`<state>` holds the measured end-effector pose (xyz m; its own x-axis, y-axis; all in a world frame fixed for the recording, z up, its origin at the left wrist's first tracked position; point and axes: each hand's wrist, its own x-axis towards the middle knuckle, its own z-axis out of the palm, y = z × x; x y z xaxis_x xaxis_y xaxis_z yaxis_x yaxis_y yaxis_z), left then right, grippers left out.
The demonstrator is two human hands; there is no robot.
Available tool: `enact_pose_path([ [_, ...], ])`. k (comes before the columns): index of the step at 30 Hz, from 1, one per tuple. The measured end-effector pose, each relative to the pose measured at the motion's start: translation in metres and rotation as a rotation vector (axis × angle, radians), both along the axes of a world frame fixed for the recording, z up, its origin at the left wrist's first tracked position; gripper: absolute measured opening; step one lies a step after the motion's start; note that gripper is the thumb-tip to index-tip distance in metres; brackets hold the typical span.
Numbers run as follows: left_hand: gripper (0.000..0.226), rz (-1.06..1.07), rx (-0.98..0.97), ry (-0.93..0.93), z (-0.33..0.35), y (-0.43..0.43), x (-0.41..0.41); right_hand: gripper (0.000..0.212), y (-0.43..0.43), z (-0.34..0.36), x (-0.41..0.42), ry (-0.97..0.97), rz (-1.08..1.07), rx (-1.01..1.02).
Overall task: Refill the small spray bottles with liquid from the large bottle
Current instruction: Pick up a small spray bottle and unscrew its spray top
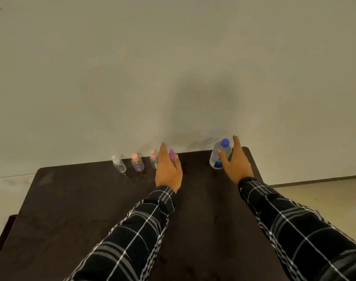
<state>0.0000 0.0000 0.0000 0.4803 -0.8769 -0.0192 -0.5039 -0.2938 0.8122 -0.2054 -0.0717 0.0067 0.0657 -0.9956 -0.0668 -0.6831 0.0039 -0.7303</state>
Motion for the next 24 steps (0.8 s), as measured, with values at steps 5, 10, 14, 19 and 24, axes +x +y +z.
enact_pose_path([
  [5,0.072,0.105,0.040,0.158,-0.018,-0.010,-0.001,0.089,0.000,-0.009,0.005,-0.158,-0.041,0.079],
  [10,0.078,0.146,0.088,0.222,-0.038,-0.022,0.000,0.095,-0.003,-0.020,0.005,-0.217,-0.069,0.082],
  [14,0.064,0.196,0.068,0.258,-0.052,-0.029,-0.001,0.092,-0.006,-0.032,0.005,-0.228,-0.080,0.079],
  [19,0.065,0.223,0.057,0.271,-0.059,-0.033,-0.005,0.089,-0.008,-0.043,0.004,-0.262,-0.108,0.090],
  [24,0.058,0.218,0.023,0.226,-0.060,-0.036,-0.002,0.085,-0.010,-0.047,0.006,-0.286,-0.121,0.102],
])
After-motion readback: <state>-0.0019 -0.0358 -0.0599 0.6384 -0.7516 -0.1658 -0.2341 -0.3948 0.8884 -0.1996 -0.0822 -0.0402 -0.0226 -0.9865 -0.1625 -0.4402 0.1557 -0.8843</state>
